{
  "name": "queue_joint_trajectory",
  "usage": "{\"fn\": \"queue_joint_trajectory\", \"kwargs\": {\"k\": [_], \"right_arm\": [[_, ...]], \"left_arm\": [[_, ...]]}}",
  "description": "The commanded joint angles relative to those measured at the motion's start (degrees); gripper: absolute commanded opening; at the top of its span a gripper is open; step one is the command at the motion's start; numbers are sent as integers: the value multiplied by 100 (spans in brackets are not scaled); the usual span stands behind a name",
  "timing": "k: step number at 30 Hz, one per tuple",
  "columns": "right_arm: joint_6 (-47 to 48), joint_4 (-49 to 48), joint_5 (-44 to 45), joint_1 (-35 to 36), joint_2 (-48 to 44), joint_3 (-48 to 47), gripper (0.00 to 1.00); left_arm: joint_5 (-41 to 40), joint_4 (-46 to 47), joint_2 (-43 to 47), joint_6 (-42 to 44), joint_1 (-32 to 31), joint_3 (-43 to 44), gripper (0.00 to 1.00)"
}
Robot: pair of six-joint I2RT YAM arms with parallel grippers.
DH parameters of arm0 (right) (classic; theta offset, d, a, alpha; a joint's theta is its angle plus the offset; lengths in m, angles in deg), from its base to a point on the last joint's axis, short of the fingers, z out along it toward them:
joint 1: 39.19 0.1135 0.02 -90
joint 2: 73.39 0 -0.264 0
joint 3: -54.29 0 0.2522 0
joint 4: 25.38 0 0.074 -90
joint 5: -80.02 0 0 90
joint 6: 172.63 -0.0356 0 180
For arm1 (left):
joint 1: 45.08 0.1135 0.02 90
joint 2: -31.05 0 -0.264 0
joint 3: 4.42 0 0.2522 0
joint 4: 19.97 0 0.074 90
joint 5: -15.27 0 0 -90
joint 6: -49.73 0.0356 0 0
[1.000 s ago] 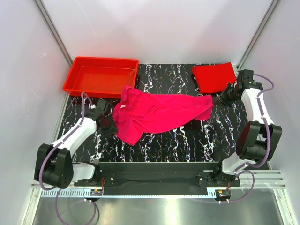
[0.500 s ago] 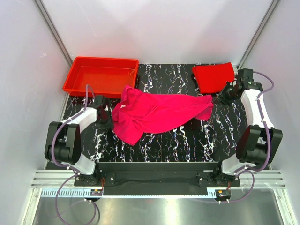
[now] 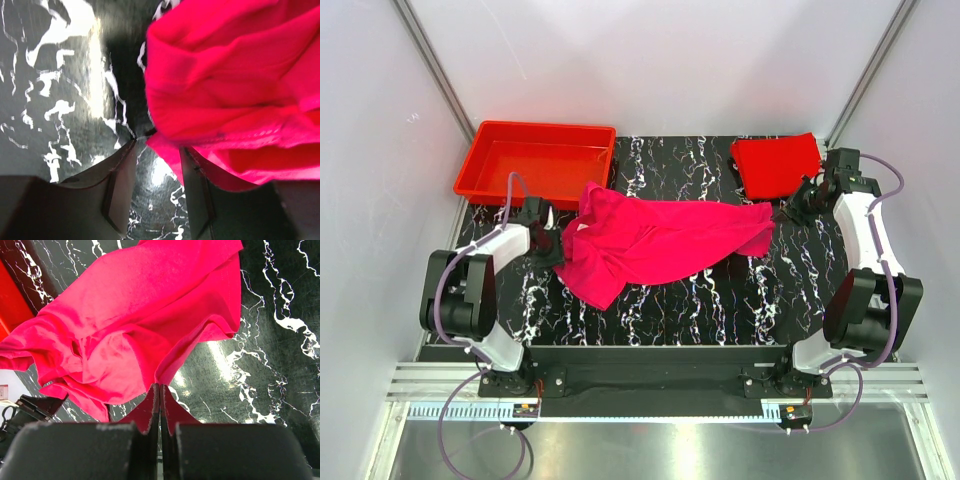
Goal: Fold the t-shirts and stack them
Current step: Flatten the tshirt out
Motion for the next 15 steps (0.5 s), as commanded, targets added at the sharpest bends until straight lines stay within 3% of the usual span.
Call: {"fn": "queue_joint_trajectory", "kwargs": {"k": [1, 11, 15], "right_arm": [[80, -158, -75, 24, -152, -35, 0], [89, -140, -67, 24, -170, -53, 0], [71, -193, -93, 33, -170, -9, 0]], "left_arm": [[131, 393, -159, 109, 13, 197, 45], [-97, 192, 59, -339, -48, -215, 34], [-273, 87, 192, -489, -48, -391, 42]]}}
